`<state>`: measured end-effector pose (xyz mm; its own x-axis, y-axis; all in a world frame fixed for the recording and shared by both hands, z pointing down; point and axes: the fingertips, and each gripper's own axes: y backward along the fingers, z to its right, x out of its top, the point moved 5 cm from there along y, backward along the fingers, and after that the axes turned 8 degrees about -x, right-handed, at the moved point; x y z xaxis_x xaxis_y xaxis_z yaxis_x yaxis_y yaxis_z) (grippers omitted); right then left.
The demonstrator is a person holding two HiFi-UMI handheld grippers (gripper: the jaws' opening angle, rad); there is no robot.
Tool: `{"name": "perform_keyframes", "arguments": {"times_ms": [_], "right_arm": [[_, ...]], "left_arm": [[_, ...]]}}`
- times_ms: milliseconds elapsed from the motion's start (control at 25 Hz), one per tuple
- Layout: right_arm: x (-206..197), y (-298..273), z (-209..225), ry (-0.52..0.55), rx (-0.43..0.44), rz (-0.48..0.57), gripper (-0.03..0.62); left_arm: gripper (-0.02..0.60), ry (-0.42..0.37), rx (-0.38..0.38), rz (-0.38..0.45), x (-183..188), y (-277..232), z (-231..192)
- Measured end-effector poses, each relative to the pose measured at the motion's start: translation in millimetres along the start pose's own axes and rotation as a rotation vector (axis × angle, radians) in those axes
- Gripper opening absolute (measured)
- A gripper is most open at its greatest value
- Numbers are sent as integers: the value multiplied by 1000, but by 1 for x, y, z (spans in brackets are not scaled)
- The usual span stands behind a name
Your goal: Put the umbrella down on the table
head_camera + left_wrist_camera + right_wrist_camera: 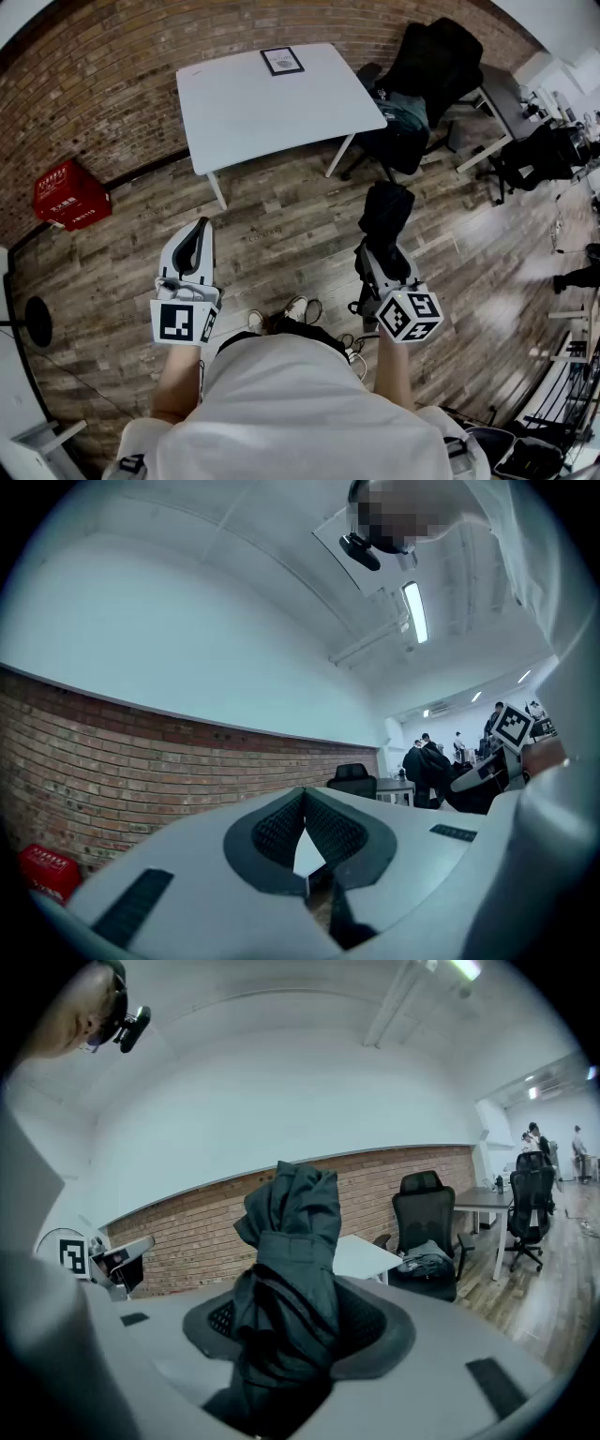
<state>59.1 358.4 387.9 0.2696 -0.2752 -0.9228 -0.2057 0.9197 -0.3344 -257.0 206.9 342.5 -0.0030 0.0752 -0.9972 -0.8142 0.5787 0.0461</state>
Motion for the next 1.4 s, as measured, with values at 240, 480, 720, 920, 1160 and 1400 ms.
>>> {"name": "perform_keyframes", "arguments": {"times_ms": [240, 480, 720, 920, 1160, 1400], "right_arm": [[13, -6, 7, 39, 18, 5, 230], [21, -24, 24, 32, 69, 7, 230], [22, -46, 49, 19, 103, 15, 232], [17, -59, 63, 11, 114, -22, 232], [12, -83, 68, 10, 119, -51, 232], [19, -111, 74, -3, 65, -66, 232]], "left_arm": [[23, 19, 30, -4, -5, -2, 5], [23, 8, 55, -12, -5, -21, 13], [23, -8, 88, -42, -7, -38, 24], [23, -8, 104, -85, -15, -46, 26], [23, 8, 89, -104, -29, -72, 20], [23, 27, 46, -91, -39, -115, -8]]}}
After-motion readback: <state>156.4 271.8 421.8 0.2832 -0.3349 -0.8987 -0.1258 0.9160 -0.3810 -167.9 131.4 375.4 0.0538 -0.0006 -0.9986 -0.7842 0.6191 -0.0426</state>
